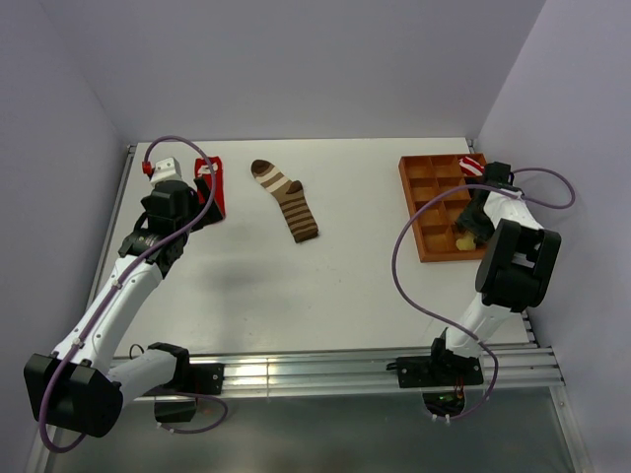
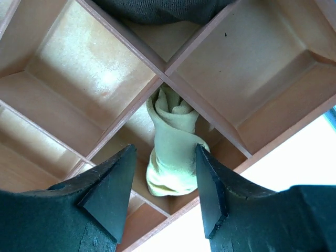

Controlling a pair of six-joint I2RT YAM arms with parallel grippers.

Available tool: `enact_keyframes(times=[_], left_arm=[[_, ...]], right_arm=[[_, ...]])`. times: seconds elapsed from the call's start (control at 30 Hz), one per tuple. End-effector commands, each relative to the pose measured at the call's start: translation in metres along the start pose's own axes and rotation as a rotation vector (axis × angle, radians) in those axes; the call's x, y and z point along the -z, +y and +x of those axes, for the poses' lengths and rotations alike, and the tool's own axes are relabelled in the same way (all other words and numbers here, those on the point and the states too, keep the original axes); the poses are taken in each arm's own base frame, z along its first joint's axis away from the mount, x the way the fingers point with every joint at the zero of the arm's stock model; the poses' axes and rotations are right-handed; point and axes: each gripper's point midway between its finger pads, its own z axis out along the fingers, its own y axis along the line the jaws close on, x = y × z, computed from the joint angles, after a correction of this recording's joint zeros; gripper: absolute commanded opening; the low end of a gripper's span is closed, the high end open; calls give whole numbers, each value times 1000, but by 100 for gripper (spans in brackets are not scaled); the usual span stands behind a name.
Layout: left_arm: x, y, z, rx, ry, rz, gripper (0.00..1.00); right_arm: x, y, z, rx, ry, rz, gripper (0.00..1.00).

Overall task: Roll the socks
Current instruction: Place the sock in the storage box.

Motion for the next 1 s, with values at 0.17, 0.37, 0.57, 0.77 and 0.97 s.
enact_keyframes(times=[0.17,0.37,0.57,0.77,0.97], left_arm=[[5,-3,-10,-1,-41,27,98],[6,-2,-12,1,-48,27,98],[6,-4,-11,-1,-47,35,98],[6,-3,-10,0,-46,35,98],[8,-5,-12,3,-52,42,98]], right_arm=[[22,2,-21,-40,-82,-22,53],[-2,-2,3,-48,-16,3,42],[-18,-10,18,-73,41,14,45],[9,-6,-2,-88,-16,-15,64],[51,-6,-28,-134,-119,-37,70]])
